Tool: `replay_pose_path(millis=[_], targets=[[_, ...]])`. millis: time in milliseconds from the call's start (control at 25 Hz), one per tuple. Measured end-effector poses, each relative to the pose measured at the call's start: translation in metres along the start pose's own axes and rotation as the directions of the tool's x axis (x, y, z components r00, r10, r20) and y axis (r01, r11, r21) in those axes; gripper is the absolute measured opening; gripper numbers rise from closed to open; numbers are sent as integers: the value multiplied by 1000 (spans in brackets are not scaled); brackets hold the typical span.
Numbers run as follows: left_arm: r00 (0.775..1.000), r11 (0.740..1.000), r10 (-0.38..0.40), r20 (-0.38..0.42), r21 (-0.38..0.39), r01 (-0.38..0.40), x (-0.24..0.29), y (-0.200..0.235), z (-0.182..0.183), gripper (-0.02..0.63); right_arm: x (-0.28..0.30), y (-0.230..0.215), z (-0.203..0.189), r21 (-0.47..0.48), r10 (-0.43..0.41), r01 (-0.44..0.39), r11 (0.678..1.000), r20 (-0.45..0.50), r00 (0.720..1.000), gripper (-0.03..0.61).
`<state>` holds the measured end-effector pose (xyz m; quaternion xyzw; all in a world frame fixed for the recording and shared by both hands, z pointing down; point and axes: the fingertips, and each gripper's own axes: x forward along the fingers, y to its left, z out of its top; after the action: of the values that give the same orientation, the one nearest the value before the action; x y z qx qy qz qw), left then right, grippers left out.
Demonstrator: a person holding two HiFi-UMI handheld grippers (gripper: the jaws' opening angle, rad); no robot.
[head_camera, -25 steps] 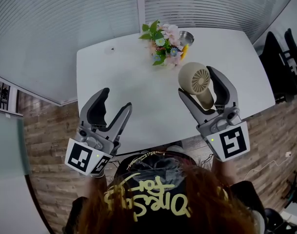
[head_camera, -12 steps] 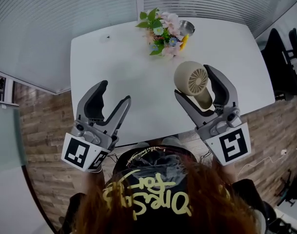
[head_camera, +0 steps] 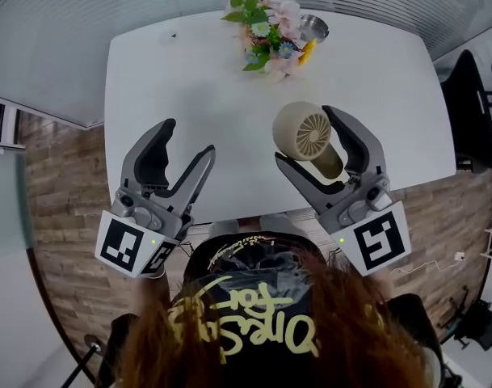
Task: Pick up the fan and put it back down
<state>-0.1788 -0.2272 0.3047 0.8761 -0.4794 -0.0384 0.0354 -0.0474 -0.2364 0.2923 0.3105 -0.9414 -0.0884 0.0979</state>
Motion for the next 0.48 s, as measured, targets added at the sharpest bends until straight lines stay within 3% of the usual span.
replay_pose_path(millis=[480], targets=[[998,998,59,-28,-28,-60,14,-22,-23,256,1,17,-60,12,187,-186,982,-92,978,328]])
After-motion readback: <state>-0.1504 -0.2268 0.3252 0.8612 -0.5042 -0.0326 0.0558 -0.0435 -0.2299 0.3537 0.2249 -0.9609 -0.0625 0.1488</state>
